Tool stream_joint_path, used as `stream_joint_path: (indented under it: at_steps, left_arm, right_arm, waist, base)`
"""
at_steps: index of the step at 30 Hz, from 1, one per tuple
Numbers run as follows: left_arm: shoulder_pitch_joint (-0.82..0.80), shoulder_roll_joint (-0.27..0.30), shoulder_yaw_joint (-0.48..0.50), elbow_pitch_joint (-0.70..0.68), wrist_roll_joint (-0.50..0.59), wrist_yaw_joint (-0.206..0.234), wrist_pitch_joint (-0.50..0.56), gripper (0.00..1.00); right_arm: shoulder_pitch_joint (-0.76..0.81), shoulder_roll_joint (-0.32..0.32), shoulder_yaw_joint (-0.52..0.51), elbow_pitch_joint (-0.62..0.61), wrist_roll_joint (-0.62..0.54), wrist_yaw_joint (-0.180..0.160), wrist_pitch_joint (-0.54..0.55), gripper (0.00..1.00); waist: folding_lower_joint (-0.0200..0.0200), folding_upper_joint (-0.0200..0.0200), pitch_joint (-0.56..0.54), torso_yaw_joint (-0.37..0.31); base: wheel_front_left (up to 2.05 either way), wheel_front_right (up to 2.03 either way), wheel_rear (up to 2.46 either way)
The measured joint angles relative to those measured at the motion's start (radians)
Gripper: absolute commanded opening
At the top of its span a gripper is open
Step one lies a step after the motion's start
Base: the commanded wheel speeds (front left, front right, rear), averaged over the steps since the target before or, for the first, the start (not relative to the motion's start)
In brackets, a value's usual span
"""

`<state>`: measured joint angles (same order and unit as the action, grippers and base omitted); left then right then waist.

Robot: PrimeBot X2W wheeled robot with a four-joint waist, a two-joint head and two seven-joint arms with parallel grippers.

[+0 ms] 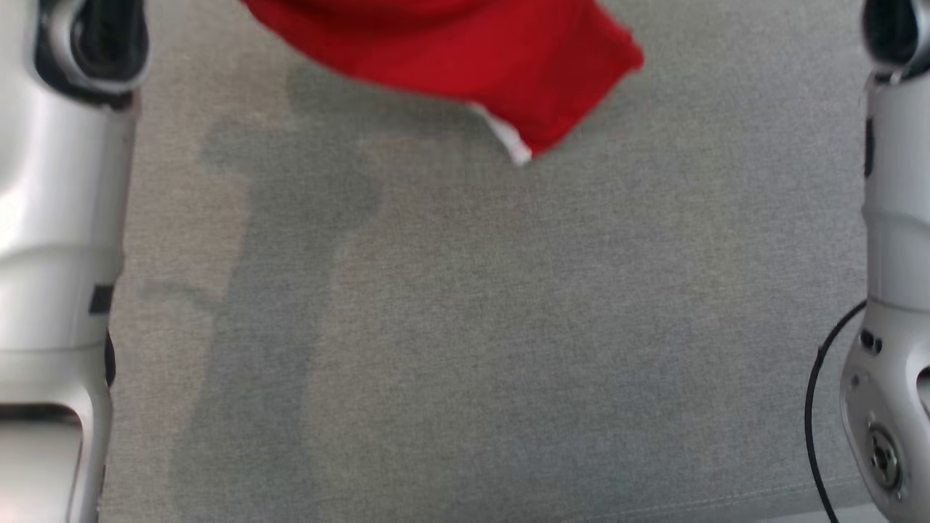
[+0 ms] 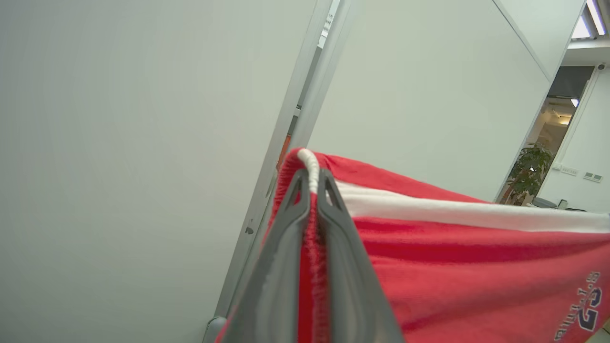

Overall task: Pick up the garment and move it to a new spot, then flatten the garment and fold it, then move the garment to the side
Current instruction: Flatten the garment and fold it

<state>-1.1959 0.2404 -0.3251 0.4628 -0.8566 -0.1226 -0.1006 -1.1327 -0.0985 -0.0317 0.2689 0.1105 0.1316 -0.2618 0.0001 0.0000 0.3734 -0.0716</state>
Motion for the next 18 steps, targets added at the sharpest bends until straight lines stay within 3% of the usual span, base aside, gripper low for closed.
stream_joint_path:
  at_steps: [4, 8, 12, 13, 18]
  left_arm:
    - [-0.075, -0.019, 0.008, 0.057, -0.01, -0.005, -0.09, 0.0]
    - [-0.047, -0.021, -0.026, 0.052, -0.043, -0.005, -0.136, 0.0]
    - [0.127, 0.022, -0.08, 0.006, -0.065, -0.006, -0.157, 0.0]
    - [0.245, 0.023, -0.06, -0.026, -0.082, -0.006, -0.159, 0.0]
    - [0.498, -0.011, 0.011, -0.105, -0.063, -0.009, -0.16, 0.0]
  right_arm:
    - [-0.076, 0.019, -0.013, -0.026, -0.036, 0.0, 0.0, 0.0]
    - [-0.056, 0.026, -0.008, -0.046, -0.033, 0.0, 0.0, 0.0]
    - [0.086, 0.03, 0.035, -0.086, 0.0, 0.0, 0.0, 0.0]
    - [0.177, 0.034, 0.028, -0.103, 0.036, 0.0, 0.0, 0.0]
    - [0.375, 0.036, 0.019, -0.147, 0.102, 0.001, 0.0, 0.0]
  waist:
    - [0.0, 0.0, 0.055, -0.009]
    - [0.0, 0.0, 0.076, -0.008]
    - [0.0, 0.0, 0.06, -0.003]
    - [0.0, 0.0, 0.042, 0.001]
    - [0.0, 0.0, -0.007, 0.013]
  base:
    - [0.0, 0.0, 0.0]
    - [0.0, 0.0, 0.0]
    - [0.0, 0.0, 0.0]
    - [0.0, 0.0, 0.0]
    - [0.0, 0.0, 0.0]
